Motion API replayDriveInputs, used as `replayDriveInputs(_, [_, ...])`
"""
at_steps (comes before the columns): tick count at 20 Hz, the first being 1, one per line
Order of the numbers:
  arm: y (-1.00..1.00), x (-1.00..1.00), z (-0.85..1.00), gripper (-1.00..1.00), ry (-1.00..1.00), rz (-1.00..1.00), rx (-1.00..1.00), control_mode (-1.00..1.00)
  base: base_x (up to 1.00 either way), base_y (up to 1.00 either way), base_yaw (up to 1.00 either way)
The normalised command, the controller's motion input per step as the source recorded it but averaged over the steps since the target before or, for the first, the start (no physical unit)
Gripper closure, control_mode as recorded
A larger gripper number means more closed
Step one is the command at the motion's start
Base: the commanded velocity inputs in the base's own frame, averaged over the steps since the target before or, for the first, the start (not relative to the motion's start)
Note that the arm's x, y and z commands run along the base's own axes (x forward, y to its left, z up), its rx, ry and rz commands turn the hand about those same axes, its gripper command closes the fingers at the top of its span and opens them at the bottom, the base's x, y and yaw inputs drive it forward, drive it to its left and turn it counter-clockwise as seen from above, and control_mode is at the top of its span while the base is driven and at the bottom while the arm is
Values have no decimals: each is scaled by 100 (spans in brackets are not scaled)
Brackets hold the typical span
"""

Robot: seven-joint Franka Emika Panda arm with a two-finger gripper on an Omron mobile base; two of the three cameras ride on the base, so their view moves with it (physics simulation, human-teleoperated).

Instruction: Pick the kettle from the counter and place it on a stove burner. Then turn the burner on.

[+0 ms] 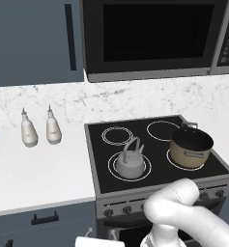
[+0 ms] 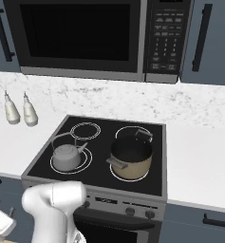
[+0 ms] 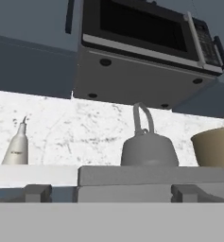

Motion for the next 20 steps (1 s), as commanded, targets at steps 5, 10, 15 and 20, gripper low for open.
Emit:
replayDriveInputs(5, [-68,-3,28,-100,-1,15,26,-100,0,0,0])
replayDriveInputs(10, [-64,-10,35,-100,-3,8,29,-100,0,0,0])
replayDriveInputs(15, [-49,0,32,-100,0,9,28,-100,0,0,0])
replayDriveInputs(20, [-17,-4,13,-100,0,12,18,-100,0,0,0])
